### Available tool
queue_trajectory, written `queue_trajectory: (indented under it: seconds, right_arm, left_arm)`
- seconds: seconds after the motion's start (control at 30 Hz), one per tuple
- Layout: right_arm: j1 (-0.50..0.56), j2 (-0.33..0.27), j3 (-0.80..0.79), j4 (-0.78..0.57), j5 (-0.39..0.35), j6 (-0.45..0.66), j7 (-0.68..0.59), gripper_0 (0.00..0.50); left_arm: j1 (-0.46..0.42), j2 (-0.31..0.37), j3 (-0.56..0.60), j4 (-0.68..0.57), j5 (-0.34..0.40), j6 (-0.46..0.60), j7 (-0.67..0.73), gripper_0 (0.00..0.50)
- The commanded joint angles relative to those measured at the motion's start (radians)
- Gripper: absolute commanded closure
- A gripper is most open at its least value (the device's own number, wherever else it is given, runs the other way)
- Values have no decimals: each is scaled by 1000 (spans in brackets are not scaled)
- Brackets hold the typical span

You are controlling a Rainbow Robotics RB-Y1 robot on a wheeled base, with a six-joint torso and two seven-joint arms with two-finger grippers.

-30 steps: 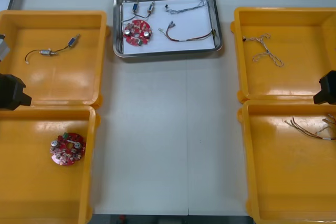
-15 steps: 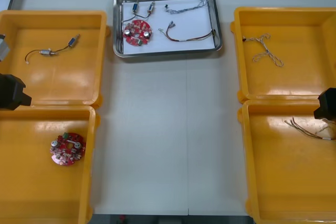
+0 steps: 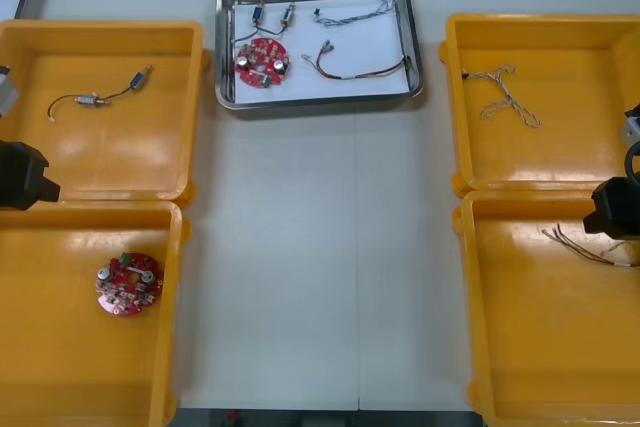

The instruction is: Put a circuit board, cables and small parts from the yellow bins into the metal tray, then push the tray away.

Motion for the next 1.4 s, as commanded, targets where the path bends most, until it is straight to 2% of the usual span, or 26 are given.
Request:
queue_trajectory:
  seconds: [0.03, 1.4]
  right_arm:
    - [14, 8, -32, -39, 18, -10, 40, 0]
    - [14, 8, -35, -46, 28, -11, 43, 0]
  left_arm:
    - [21, 43, 30, -12, -8, -4, -50, 0]
    - [21, 43, 30, -12, -8, -4, -50, 0]
